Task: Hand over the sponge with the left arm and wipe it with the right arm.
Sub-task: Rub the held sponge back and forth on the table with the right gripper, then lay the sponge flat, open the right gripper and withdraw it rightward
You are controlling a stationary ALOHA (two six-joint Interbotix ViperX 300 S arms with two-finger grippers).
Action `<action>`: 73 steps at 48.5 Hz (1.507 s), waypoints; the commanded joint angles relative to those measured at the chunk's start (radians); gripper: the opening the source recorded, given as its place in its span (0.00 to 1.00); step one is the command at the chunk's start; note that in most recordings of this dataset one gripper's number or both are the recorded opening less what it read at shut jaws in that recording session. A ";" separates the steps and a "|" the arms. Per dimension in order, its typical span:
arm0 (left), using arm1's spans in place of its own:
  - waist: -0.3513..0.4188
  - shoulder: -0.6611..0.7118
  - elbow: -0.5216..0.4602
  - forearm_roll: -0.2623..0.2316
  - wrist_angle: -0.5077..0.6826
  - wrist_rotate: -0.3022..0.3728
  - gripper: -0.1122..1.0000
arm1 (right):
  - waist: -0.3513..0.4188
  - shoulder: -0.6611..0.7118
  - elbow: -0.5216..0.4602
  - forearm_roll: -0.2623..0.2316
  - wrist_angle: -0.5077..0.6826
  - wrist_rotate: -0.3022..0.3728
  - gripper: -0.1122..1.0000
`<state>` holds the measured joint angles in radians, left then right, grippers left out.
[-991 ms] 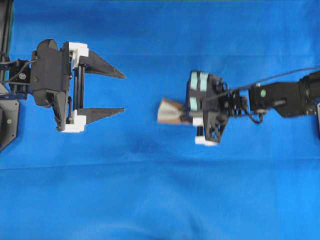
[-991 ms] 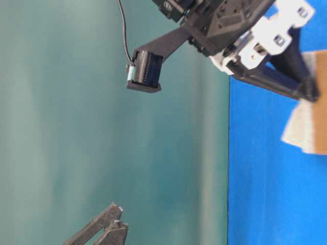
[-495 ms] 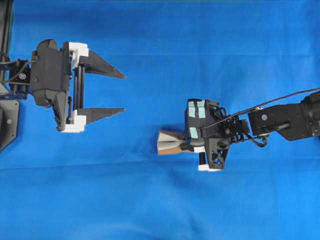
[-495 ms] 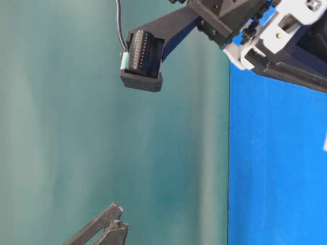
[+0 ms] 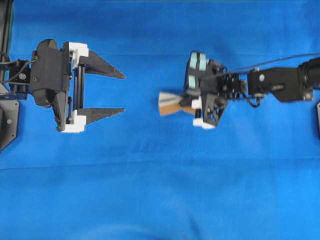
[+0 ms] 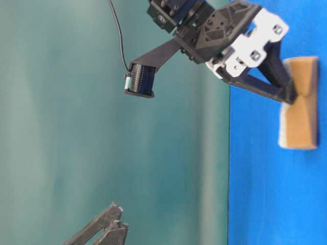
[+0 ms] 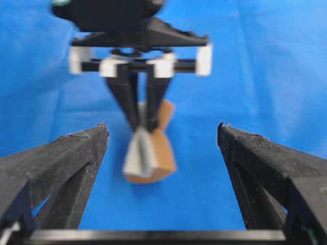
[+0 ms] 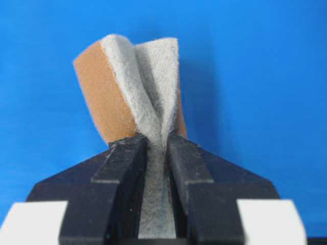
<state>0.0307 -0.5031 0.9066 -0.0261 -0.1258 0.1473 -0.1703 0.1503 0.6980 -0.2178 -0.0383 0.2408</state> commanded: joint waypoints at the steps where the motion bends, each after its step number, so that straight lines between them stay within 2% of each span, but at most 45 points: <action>1: -0.002 -0.005 -0.009 -0.002 -0.012 -0.002 0.92 | -0.026 -0.020 -0.011 -0.020 -0.005 -0.006 0.29; 45: -0.002 -0.005 -0.011 -0.002 -0.012 0.006 0.92 | 0.014 -0.021 -0.006 -0.020 -0.023 0.002 0.28; 47: -0.002 -0.003 -0.011 -0.002 -0.012 0.006 0.92 | 0.017 -0.021 -0.006 -0.020 -0.021 0.002 0.34; 52: -0.003 -0.005 -0.011 -0.003 -0.012 0.006 0.92 | 0.025 -0.021 -0.009 -0.020 -0.018 0.003 0.62; 56: -0.002 -0.005 -0.011 -0.002 -0.012 0.006 0.92 | 0.029 -0.023 -0.011 -0.020 -0.018 0.003 0.75; 73: -0.003 -0.005 -0.012 -0.002 -0.012 0.011 0.92 | 0.034 -0.071 -0.012 -0.020 -0.008 0.005 0.76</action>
<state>0.0291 -0.5031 0.9066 -0.0276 -0.1258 0.1549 -0.1396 0.1335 0.6980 -0.2362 -0.0476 0.2454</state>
